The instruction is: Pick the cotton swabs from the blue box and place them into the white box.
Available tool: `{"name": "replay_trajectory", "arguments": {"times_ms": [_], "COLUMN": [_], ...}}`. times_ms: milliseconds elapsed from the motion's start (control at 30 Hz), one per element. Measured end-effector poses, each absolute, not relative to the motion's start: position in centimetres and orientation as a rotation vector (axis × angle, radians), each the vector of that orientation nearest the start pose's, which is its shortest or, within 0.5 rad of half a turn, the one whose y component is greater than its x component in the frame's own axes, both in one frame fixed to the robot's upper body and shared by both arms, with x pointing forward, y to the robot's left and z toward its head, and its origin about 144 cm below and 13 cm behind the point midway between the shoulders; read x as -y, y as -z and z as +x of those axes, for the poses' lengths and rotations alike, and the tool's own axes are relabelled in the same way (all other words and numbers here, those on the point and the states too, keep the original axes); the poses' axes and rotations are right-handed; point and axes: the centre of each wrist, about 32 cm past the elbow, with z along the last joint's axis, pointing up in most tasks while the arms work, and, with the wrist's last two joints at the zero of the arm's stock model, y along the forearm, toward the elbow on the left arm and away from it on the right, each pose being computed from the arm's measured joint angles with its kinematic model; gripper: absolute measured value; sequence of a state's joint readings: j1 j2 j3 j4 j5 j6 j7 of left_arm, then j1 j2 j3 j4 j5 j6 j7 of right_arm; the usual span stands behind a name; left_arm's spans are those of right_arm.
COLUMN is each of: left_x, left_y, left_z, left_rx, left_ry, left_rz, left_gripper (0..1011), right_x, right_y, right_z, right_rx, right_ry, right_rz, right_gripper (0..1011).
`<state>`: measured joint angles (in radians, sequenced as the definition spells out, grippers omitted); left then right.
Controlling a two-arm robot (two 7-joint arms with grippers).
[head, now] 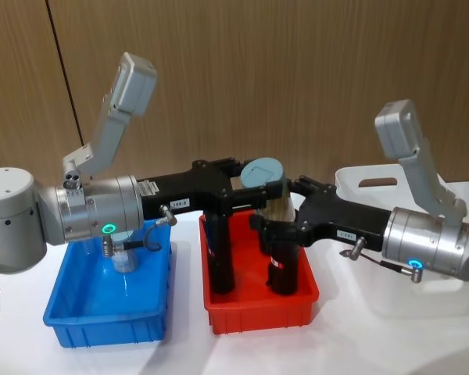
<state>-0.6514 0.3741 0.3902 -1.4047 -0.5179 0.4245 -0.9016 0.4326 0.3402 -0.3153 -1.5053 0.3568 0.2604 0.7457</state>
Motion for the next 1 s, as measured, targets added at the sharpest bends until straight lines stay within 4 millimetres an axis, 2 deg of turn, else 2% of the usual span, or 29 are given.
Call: {"name": "replay_trajectory", "arguments": {"times_ms": [333,400,1000], "left_x": [-24.16,-24.16,-24.16], "left_y": [-132.22,-132.22,-132.22], "left_z": [59.46,59.46,59.46], "left_rx": [-0.07,-0.07,-0.069], "left_ry": [-0.373,-0.373,-0.372], "left_rz": [0.077,0.077,0.075], "left_gripper": [690,690,689], "right_x": [23.45,23.41,23.09], "right_y": [-126.63,-126.64,-126.82], "right_z": [55.52,55.51,55.45], "right_rx": [0.045,0.045,0.051], "right_ry": [0.554,0.553,0.547], "right_rz": [-0.073,-0.072,-0.063], "right_gripper": [708,681,657]}}
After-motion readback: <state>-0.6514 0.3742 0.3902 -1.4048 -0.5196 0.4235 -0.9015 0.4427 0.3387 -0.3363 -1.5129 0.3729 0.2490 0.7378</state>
